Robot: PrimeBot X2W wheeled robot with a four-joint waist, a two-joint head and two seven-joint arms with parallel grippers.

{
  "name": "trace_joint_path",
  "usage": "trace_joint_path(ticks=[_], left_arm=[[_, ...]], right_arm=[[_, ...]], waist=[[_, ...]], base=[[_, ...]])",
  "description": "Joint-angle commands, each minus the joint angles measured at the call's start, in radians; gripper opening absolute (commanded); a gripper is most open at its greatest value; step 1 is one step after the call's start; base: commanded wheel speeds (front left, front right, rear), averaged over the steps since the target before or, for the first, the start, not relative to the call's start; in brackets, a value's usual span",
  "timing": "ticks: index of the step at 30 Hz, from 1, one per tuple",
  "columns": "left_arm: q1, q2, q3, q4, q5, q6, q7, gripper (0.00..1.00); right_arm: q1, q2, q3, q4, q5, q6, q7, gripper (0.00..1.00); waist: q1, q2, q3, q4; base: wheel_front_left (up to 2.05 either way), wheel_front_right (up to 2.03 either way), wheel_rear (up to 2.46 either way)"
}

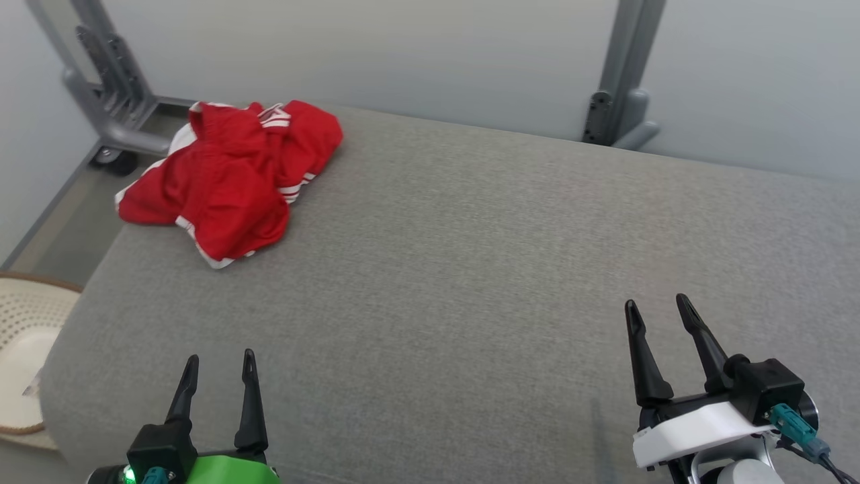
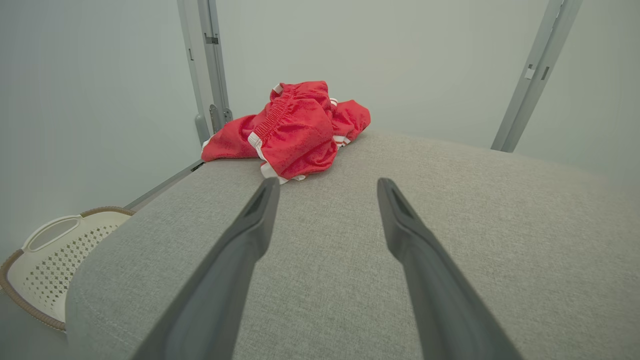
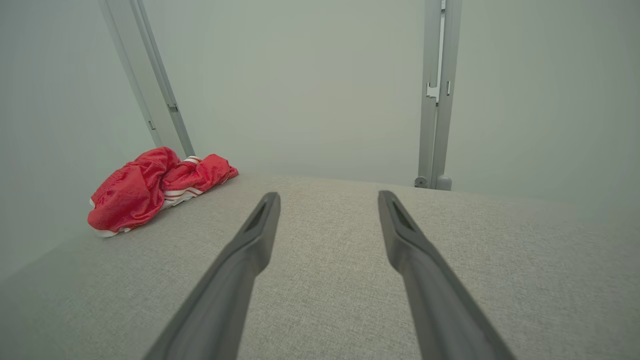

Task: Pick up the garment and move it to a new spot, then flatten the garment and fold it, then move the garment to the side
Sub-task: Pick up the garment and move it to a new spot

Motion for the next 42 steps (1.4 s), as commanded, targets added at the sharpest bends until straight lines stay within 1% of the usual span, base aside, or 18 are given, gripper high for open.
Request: trace_joint_path(ticks=[1, 2, 6, 13, 20, 26, 30, 32, 34, 37, 39, 42], left_arm=[[0.009, 0.005, 0.009, 0.000, 0.011, -0.001, 0.000, 1.00], [0.009, 0.005, 0.009, 0.000, 0.011, -0.001, 0.000, 1.00], [0.015, 0.005, 0.020, -0.001, 0.014, -0.006, 0.000, 1.00], [0.034, 0.004, 0.045, -0.039, -0.011, 0.013, 0.000, 1.00], [0.042, 0.005, 0.045, -0.050, -0.013, 0.018, 0.000, 1.00], [-0.013, 0.010, 0.044, -0.040, 0.015, -0.013, 0.000, 1.00], [-0.091, 0.027, 0.077, -0.047, 0.014, -0.037, 0.000, 1.00], [-0.145, 0.044, 0.094, -0.044, 0.003, -0.051, 0.000, 1.00], [-0.204, 0.072, 0.105, -0.024, 0.000, -0.065, 0.000, 1.00], [-0.311, 0.129, 0.094, 0.042, 0.001, -0.084, 0.010, 1.00], [-0.380, 0.164, 0.080, 0.086, 0.003, -0.093, 0.040, 1.00], [-0.483, 0.207, 0.056, 0.166, -0.024, -0.105, 0.097, 1.00]], right_arm=[[0.010, -0.003, 0.004, 0.004, 0.006, 0.000, -0.003, 1.00], [0.010, -0.003, 0.004, 0.004, 0.006, 0.000, -0.003, 1.00], [0.012, -0.003, 0.010, 0.006, 0.012, 0.000, -0.003, 1.00], [-0.033, -0.003, 0.052, 0.024, -0.001, 0.000, -0.003, 1.00], [-0.032, -0.004, 0.049, 0.025, -0.002, 0.000, -0.003, 1.00], [-0.009, -0.003, 0.008, 0.007, -0.020, 0.000, -0.003, 1.00], [-0.029, -0.004, -0.002, -0.009, -0.053, 0.000, -0.003, 1.00], [-0.045, -0.004, -0.005, -0.016, -0.072, 0.000, -0.003, 1.00], [-0.060, -0.004, -0.004, -0.024, -0.095, 0.000, -0.003, 1.00], [-0.080, -0.004, -0.008, -0.034, -0.125, 0.000, -0.003, 1.00], [-0.093, -0.004, -0.009, -0.040, -0.148, 0.000, -0.003, 1.00], [-0.106, -0.004, -0.013, -0.048, -0.177, 0.000, -0.003, 1.00]], waist=[[0.0000, 0.0016, 0.000, 0.165], [0.0000, 0.0016, 0.000, 0.165], [0.0000, 0.0016, -0.002, 0.232], [0.0000, 0.0016, 0.018, 0.246], [0.0000, 0.0016, 0.022, 0.247], [0.0000, 0.0016, 0.046, 0.242], [0.0000, 0.0016, 0.100, 0.206], [0.0000, 0.0016, 0.134, 0.184], [0.0000, 0.0016, 0.172, 0.160], [0.0000, 0.0016, 0.223, 0.126], [0.0000, 0.0016, 0.254, 0.105], [0.0000, 0.0016, 0.296, 0.077]], base=[[0.00, 0.00, 0.00], [0.00, 0.00, 0.00], [0.00, 0.00, 0.00], [0.00, 0.00, 0.00], [0.00, 0.00, 0.00], [0.00, 0.00, 0.00], [0.00, 0.00, 0.00], [0.00, 0.00, 0.00], [0.00, 0.00, 0.00], [0.00, 0.00, 0.00], [0.00, 0.00, 0.00], [0.00, 0.00, 0.00]])
